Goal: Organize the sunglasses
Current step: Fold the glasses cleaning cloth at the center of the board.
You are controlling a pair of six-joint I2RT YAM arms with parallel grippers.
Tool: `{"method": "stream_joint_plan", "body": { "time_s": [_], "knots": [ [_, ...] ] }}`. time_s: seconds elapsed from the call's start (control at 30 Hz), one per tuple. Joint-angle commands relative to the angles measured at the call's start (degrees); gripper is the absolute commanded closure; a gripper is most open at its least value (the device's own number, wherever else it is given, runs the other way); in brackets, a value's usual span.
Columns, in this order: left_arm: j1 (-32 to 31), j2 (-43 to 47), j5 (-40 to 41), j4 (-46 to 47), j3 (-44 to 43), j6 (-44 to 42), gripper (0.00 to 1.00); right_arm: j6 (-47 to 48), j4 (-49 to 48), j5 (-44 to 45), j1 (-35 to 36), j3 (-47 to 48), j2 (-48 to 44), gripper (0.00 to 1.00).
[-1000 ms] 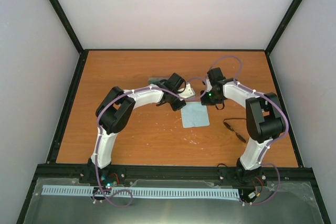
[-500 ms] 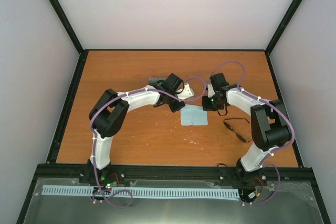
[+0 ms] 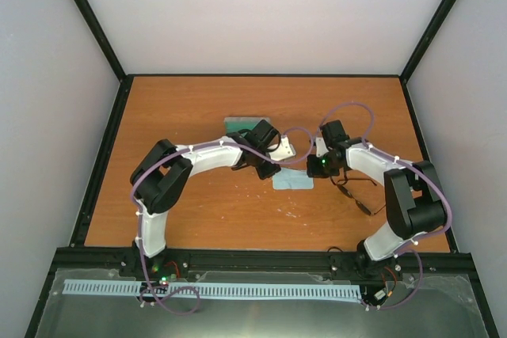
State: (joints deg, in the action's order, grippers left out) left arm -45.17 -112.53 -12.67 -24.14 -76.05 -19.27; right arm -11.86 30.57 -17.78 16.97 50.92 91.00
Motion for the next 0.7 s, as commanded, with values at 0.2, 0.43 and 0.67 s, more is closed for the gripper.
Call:
{"method": "stream_joint_plan", "body": {
  "time_s": [0.2, 0.43, 0.67],
  "knots": [
    [-3.1, 2.4, -1.2, 0.5, 2.4, 1.2, 1.0, -0.1, -1.6, -2.2, 0.4, -3.5, -1.2, 0.97],
    [-3.3, 2.6, -1.0, -0.1, 2.6, 1.4, 0.99, 0.2, -1.6, -3.8, 0.4, -5.1, -2.5, 0.87],
    [-3.3, 3.7, -1.2, -0.2, 4.1, 1.6, 0.99, 0.3, -1.5, -6.2, 0.4, -6.4, -3.7, 0.82]
  ]
}}
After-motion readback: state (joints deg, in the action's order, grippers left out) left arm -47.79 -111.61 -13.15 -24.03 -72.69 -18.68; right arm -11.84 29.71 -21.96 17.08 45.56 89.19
